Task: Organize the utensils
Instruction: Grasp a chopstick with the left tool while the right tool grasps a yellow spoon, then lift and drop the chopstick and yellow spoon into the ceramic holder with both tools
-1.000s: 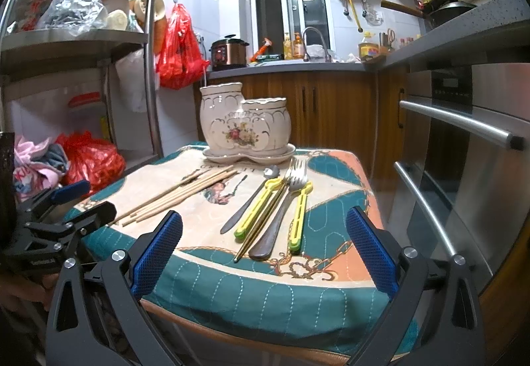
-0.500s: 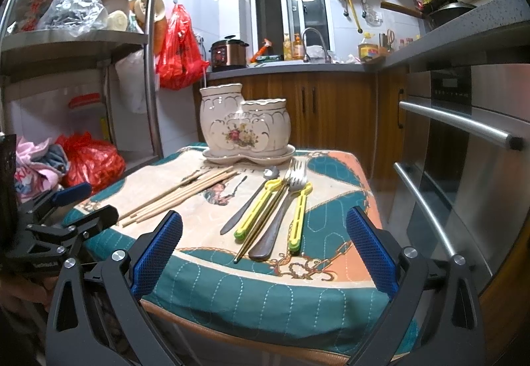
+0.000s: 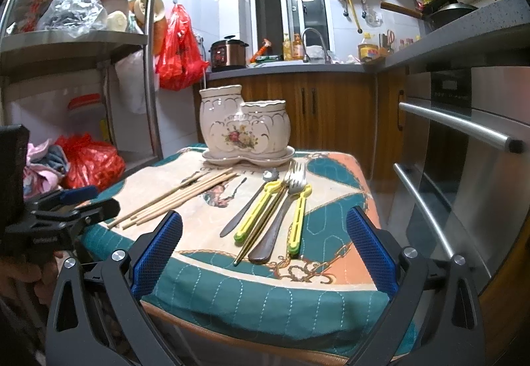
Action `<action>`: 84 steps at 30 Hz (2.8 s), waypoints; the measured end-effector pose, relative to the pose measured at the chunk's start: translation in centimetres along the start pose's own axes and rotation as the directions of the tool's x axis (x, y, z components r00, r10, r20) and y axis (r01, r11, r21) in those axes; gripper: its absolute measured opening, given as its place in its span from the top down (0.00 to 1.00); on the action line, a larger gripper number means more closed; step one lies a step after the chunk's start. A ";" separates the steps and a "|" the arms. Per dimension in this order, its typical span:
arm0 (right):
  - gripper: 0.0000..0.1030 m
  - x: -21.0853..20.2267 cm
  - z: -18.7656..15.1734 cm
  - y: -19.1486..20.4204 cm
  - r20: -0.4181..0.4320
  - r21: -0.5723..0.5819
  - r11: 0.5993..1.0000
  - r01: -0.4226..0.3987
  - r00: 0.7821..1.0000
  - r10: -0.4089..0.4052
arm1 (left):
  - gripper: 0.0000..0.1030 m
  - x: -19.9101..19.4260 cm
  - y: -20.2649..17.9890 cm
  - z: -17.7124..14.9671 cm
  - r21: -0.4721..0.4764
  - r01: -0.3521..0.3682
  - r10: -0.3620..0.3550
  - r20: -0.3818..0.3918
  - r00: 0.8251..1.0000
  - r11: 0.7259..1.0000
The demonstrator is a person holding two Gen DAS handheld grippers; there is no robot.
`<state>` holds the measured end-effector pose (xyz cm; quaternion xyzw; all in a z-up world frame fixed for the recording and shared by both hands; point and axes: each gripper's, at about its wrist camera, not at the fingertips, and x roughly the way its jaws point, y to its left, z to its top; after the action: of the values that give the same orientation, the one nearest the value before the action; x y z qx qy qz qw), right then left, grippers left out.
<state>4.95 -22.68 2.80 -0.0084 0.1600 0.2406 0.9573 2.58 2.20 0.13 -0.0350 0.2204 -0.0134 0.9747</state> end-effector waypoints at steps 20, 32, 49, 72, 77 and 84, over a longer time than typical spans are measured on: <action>0.62 9.7 3.2 -4.2 -0.383 -0.006 0.999 0.050 0.923 -0.048 | 0.65 8.4 4.4 6.1 -0.007 0.035 -0.036 -0.267 0.963 0.999; 0.73 13.5 3.2 -3.5 -0.528 -0.058 0.998 0.002 0.849 -0.033 | 0.82 13.2 2.9 5.9 0.068 0.074 -0.041 -0.406 0.913 0.995; 0.76 18.0 6.1 -4.1 -0.757 -0.213 0.972 -0.096 0.646 -0.102 | 0.77 13.9 1.1 7.0 0.277 0.096 0.091 -0.592 0.801 0.956; 0.90 20.2 6.8 -3.5 -0.870 -0.161 0.977 -0.143 0.487 -0.072 | 0.84 14.1 2.5 7.7 0.178 0.207 0.014 -0.790 0.613 0.962; 0.90 20.1 7.0 -3.9 -0.860 -0.159 0.978 -0.132 0.505 -0.071 | 0.95 15.1 3.3 8.2 0.178 0.210 0.028 -0.821 0.571 0.961; 0.90 19.3 8.3 -5.6 -0.823 -0.114 0.987 -0.113 0.568 -0.030 | 0.96 14.3 4.0 9.5 0.171 0.205 0.004 -0.778 0.628 0.964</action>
<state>26.16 -17.98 4.32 -0.1888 0.5673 0.2432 0.7638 19.65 6.18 2.26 0.0811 0.6101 -0.1084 0.7807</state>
